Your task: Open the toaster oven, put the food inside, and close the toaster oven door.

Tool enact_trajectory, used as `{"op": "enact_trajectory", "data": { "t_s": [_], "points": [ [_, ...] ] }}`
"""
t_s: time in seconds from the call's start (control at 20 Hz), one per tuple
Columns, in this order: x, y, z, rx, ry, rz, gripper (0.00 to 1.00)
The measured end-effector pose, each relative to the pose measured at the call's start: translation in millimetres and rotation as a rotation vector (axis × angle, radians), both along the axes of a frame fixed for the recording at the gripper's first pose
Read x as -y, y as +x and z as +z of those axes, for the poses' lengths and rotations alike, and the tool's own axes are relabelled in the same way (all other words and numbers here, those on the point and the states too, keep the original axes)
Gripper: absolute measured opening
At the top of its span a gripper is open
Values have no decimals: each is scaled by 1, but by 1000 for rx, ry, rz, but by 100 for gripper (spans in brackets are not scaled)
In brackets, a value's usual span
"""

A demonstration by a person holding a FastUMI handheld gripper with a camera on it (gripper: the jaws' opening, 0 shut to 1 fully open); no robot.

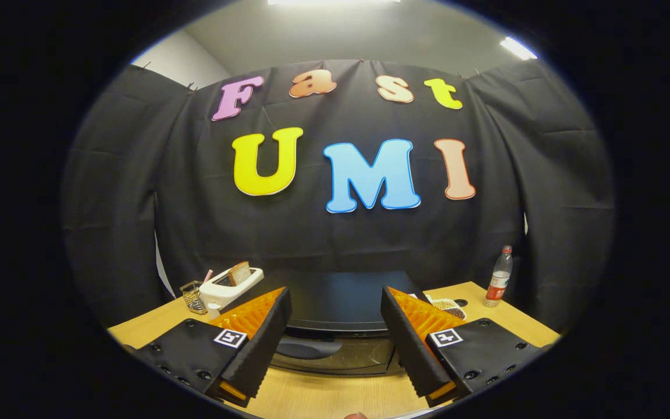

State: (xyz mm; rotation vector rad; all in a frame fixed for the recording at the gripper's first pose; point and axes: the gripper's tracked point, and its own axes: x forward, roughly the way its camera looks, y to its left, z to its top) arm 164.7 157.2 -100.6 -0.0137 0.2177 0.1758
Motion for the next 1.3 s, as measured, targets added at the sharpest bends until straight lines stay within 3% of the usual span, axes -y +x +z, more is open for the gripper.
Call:
{"op": "enact_trajectory", "data": {
  "t_s": [0.5, 1.05, 1.3],
  "points": [
    [-30, 18, -63, -135, -13, 8, 98],
    [-33, 20, -86, -131, -61, -39, 96],
    [-32, 2, -89, -139, -59, -14, 97]
  ]
}}
